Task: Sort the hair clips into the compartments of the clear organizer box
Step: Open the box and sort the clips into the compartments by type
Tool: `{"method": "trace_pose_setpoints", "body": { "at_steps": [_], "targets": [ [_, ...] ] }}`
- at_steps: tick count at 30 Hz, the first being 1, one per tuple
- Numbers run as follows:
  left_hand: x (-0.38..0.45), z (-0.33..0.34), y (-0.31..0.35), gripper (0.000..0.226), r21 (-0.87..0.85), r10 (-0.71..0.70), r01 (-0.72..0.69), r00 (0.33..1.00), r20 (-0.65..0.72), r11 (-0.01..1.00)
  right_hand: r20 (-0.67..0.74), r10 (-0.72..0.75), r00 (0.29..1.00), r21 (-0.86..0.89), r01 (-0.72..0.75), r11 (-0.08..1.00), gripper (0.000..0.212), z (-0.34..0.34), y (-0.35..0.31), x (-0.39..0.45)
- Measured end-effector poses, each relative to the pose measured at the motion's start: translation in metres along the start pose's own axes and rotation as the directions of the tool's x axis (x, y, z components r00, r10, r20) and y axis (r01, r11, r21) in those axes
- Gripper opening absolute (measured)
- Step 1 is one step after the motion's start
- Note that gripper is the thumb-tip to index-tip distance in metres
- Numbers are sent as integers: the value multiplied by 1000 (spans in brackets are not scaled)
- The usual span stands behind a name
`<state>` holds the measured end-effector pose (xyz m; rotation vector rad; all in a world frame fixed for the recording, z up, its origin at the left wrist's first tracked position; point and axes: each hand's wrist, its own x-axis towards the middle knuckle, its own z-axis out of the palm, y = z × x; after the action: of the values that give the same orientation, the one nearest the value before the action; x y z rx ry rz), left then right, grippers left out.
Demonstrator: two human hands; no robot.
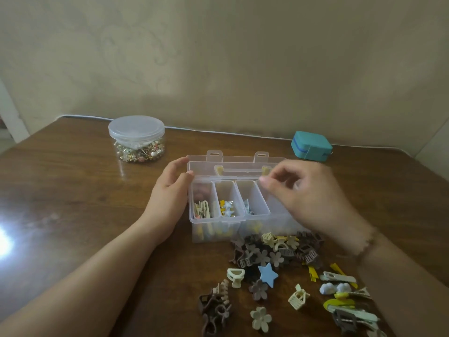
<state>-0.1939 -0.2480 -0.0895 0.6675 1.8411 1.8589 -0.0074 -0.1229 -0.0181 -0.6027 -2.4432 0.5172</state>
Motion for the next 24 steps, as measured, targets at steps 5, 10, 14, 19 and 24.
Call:
{"method": "trace_pose_setpoints", "body": {
  "at_steps": [5, 10, 14, 19, 24],
  "targets": [
    [2, 0, -2, 36, -9, -15, 15, 1000, 3, 1000, 60, -41, 997, 121, 33, 992, 15, -54, 36, -30],
    [2, 0, -2, 39, 2, -11, 11, 1000, 3, 1000, 360, -26, 933, 165, -36, 986, 9, -66, 80, -81],
    [2, 0, -2, 39, -16, -16, 16, 1000, 16, 1000, 469, 35, 882, 93, -88, 992, 12, -55, 92, -90],
    [3, -1, -3, 39, -41, -29, 30, 999, 20, 999, 498, 42, 866, 52, -79, 996, 13, -46, 85, -88],
    [4, 0, -3, 38, -46, -27, 27, 999, 19, 999, 449, 2, 893, 76, -41, 996, 3, -45, 81, -88]
  ]
}}
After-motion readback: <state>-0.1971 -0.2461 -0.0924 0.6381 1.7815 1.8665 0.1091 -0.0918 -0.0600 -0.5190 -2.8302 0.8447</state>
